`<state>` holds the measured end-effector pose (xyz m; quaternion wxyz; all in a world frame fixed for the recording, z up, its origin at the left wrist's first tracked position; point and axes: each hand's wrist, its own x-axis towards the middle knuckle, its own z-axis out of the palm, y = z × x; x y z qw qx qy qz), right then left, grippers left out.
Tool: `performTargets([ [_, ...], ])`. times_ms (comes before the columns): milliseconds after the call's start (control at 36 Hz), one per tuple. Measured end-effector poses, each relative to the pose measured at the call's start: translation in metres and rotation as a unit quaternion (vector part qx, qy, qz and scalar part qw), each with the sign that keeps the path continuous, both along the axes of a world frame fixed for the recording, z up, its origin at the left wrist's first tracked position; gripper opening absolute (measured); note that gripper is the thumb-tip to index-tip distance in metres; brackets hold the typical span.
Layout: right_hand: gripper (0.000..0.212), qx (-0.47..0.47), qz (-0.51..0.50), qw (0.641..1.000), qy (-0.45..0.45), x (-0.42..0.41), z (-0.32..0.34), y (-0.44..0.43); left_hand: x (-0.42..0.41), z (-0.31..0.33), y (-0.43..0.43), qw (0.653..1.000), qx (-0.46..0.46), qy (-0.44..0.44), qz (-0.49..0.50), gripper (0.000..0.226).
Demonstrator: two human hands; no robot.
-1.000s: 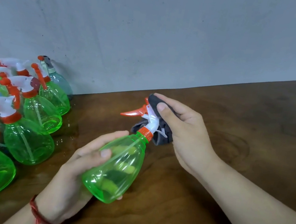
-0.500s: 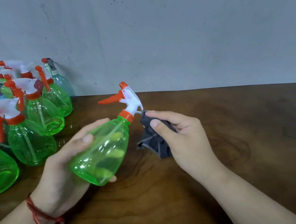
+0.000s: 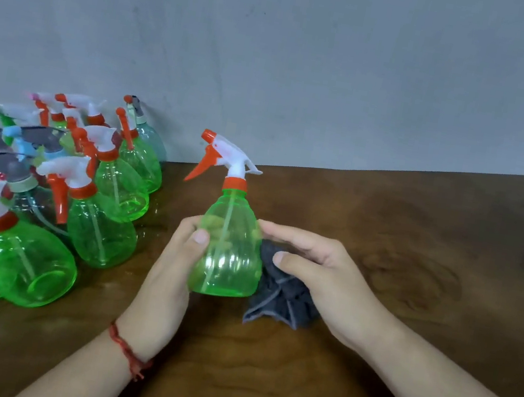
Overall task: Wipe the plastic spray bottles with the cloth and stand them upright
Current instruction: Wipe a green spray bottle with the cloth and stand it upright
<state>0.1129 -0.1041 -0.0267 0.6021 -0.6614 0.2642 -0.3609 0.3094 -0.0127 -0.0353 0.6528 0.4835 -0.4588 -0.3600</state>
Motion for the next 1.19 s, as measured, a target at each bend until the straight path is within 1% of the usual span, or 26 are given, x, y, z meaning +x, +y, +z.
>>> performTargets([
  [56,0.049,-0.016,0.001,1.000,0.015,0.000,0.001,0.002,0.002,0.003,0.007,0.998,0.005,-0.063,0.019,0.051],
  [83,0.051,-0.029,0.002,0.999,0.030,0.001,0.002,0.003,0.005,0.005,0.011,0.996,0.005,-0.086,0.025,0.043],
  [111,0.052,-0.049,0.001,0.998,0.049,0.001,0.004,0.005,0.009,0.008,0.015,0.993,0.011,-0.113,0.028,0.043],
  [167,0.053,-0.089,-0.013,0.992,0.086,0.004,0.009,0.011,0.015,0.014,0.025,0.982,0.018,-0.186,0.039,0.049],
  [250,0.050,-0.112,-0.010,0.988,0.108,0.015,0.020,0.022,0.024,0.023,0.043,0.962,0.025,-0.257,0.090,0.053],
  [333,0.055,-0.125,0.005,0.986,0.112,0.033,0.030,0.036,0.035,0.027,0.062,0.955,0.044,-0.264,0.128,0.052],
  [389,0.059,-0.116,0.024,0.986,0.117,0.048,0.035,0.046,0.044,0.027,0.074,0.952,0.058,-0.262,0.144,0.051],
  [444,0.060,-0.103,0.043,0.985,0.128,0.065,0.036,0.056,0.053,0.025,0.087,0.941,0.074,-0.278,0.176,0.054],
  [528,0.058,-0.106,0.058,0.980,0.156,0.089,0.039,0.069,0.066,0.017,0.103,0.924,0.095,-0.299,0.219,0.060],
  [583,0.058,-0.110,0.064,0.975,0.183,0.102,0.040,0.075,0.075,0.011,0.109,0.919,0.112,-0.300,0.231,0.063],
  [750,0.061,-0.117,0.090,0.956,0.253,0.134,0.044,0.087,0.089,0.008,0.131,0.894,0.139,-0.334,0.265,0.061],
  [833,0.060,-0.123,0.106,0.949,0.272,0.142,0.049,0.095,0.095,0.007,0.135,0.873,0.178,-0.354,0.285,0.069],
  [917,0.062,-0.146,0.106,0.941,0.286,0.148,0.052,0.102,0.096,0.004,0.137,0.860,0.194,-0.363,0.300,0.072],
  [1000,0.064,-0.138,0.093,0.946,0.278,0.152,0.053,0.109,0.093,0.001,0.138,0.853,0.202,-0.360,0.319,0.070],
  [1083,0.061,-0.141,0.067,0.950,0.270,0.151,0.057,0.112,0.091,0.003,0.140,0.853,0.222,-0.350,0.318,0.071],
  [1194,0.056,-0.166,0.045,0.945,0.279,0.140,0.071,0.118,0.089,0.010,0.150,0.854,0.239,-0.351,0.302,0.077],
])
